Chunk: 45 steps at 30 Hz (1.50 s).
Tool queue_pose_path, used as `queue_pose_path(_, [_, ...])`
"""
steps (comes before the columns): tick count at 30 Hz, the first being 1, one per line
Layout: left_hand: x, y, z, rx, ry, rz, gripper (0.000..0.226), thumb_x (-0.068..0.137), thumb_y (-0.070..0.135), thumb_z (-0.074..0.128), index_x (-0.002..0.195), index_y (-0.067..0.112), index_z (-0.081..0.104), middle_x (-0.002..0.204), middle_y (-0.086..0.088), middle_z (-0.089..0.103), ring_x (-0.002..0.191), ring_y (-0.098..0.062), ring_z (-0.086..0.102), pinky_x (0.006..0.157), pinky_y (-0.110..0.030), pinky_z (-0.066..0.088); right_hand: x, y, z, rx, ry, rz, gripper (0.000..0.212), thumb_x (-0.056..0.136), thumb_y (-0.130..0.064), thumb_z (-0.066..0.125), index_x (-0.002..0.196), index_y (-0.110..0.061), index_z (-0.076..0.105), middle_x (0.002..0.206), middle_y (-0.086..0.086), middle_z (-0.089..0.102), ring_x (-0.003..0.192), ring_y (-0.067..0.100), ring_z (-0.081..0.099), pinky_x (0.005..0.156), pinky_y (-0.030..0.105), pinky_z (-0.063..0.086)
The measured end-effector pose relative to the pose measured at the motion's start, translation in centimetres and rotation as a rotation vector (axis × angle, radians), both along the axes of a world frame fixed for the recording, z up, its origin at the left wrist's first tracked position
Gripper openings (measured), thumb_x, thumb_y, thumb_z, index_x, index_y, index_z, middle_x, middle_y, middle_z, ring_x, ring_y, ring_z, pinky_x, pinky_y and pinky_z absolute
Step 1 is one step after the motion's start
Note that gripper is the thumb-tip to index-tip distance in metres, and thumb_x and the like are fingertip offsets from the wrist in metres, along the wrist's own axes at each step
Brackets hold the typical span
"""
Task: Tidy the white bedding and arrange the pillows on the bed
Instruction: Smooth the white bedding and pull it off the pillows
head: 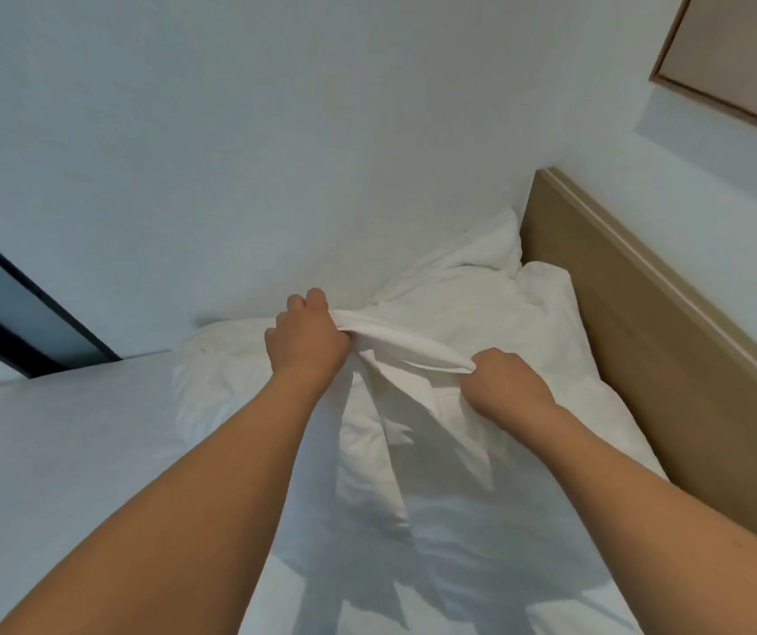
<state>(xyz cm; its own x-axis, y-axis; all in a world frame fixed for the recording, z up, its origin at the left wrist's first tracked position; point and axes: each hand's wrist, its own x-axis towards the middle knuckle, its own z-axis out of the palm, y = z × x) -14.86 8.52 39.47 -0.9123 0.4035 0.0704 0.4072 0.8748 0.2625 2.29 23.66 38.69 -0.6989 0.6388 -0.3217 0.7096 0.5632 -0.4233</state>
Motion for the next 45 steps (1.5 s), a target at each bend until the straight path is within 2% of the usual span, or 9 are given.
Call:
queue_pose_path(9, [-9.8, 3.2, -4.7, -0.24, -0.227, -0.211, 0.013, 0.077, 0.02, 0.051, 0.088, 0.017, 0.056, 0.084, -0.001, 0.059, 0.078, -0.022, 0.059, 0.062, -0.028, 0.044, -4.7, 4.7, -1.0, 0.299, -0.082, -0.052, 0.015, 0.089, -0.016, 0.042, 0.081, -0.018, 0.055, 0.091, -0.001, 0.06, 0.08, 0.021, 0.055, 0.068, 0.029, 0.041])
queue_pose_path(14, [-19.6, 8.6, -6.4, 0.163, -0.342, -0.361, 0.009, 0.079, 0.011, 0.055, 0.084, 0.009, 0.063, 0.079, -0.007, 0.063, 0.067, -0.022, 0.057, 0.056, -0.026, 0.04, -10.5, 8.0, -3.1, 0.19, -0.136, -0.285, 0.014, 0.087, -0.015, 0.047, 0.093, -0.011, 0.059, 0.107, 0.008, 0.063, 0.088, 0.024, 0.056, 0.075, 0.03, 0.044])
queue_pose_path(18, [-22.1, 10.7, -5.7, 0.434, -0.57, -0.507, 0.008, 0.075, 0.007, 0.055, 0.075, 0.009, 0.062, 0.066, -0.001, 0.057, 0.063, -0.02, 0.048, 0.057, -0.027, 0.035, -13.7, 7.0, -3.3, -0.427, 0.235, -0.309, 0.076, 0.083, -0.03, 0.065, 0.149, -0.024, 0.029, 0.147, 0.0, 0.041, 0.129, 0.022, 0.042, 0.11, 0.035, 0.03])
queue_pose_path(21, [-22.3, 11.2, -4.3, 0.34, -0.648, -0.657, 0.008, 0.077, 0.012, 0.059, 0.082, 0.008, 0.063, 0.072, -0.001, 0.059, 0.065, -0.019, 0.05, 0.06, -0.029, 0.039, -18.5, 4.9, -4.3, -0.024, 0.136, -0.091, 0.111, 0.065, -0.062, 0.074, 0.15, -0.044, 0.004, 0.154, -0.009, 0.03, 0.142, 0.022, 0.03, 0.118, 0.048, 0.019])
queue_pose_path(26, [-23.6, 10.6, -4.0, 0.031, -0.599, -0.739, 0.021, 0.08, 0.018, 0.062, 0.1, 0.016, 0.059, 0.095, -0.001, 0.063, 0.084, -0.02, 0.059, 0.074, -0.033, 0.048, -22.7, 4.7, -6.3, -0.036, 0.094, 0.027, 0.017, 0.083, -0.036, 0.068, 0.095, -0.027, 0.06, 0.102, -0.004, 0.064, 0.092, 0.017, 0.057, 0.077, 0.028, 0.042])
queue_pose_path(31, [-23.3, 8.1, -6.2, -0.65, -0.448, -0.702, 0.036, 0.091, 0.029, 0.05, 0.123, 0.013, 0.05, 0.11, -0.005, 0.059, 0.086, -0.022, 0.055, 0.065, -0.029, 0.047, -22.7, 7.2, -6.7, 0.171, 0.013, 0.067, 0.021, 0.09, -0.012, 0.046, 0.073, -0.016, 0.057, 0.086, 0.003, 0.062, 0.082, 0.022, 0.056, 0.064, 0.029, 0.038])
queue_pose_path(35, [-23.4, 9.4, -6.9, -0.847, -0.244, -0.544, 0.031, 0.083, 0.025, 0.053, 0.111, 0.015, 0.06, 0.1, -0.002, 0.06, 0.09, -0.026, 0.061, 0.087, -0.04, 0.051, -21.8, 9.1, -7.6, 0.191, -0.013, 0.089, 0.023, 0.092, -0.013, 0.044, 0.072, -0.018, 0.053, 0.09, 0.004, 0.063, 0.085, 0.023, 0.057, 0.07, 0.03, 0.039])
queue_pose_path(38, [-23.8, 11.6, -4.7, -0.986, 0.037, -0.395, 0.027, 0.083, 0.019, 0.049, 0.107, 0.019, 0.062, 0.111, -0.003, 0.059, 0.077, -0.027, 0.056, 0.067, -0.038, 0.049, -21.8, 9.8, -7.5, 0.179, -0.07, 0.103, 0.016, 0.094, -0.018, 0.043, 0.084, -0.019, 0.055, 0.104, 0.004, 0.064, 0.091, 0.022, 0.057, 0.08, 0.031, 0.044])
queue_pose_path(45, [-22.0, 26.4, 2.4, -0.205, 0.462, -0.536, 0.029, 0.093, 0.005, 0.045, 0.116, 0.009, 0.063, 0.113, -0.012, 0.061, 0.101, -0.034, 0.063, 0.073, -0.04, 0.05, -18.3, 15.7, -3.6, 0.228, -0.219, -0.171, 0.026, 0.093, -0.016, 0.049, 0.118, -0.011, 0.057, 0.119, 0.009, 0.061, 0.1, 0.027, 0.057, 0.08, 0.032, 0.043])
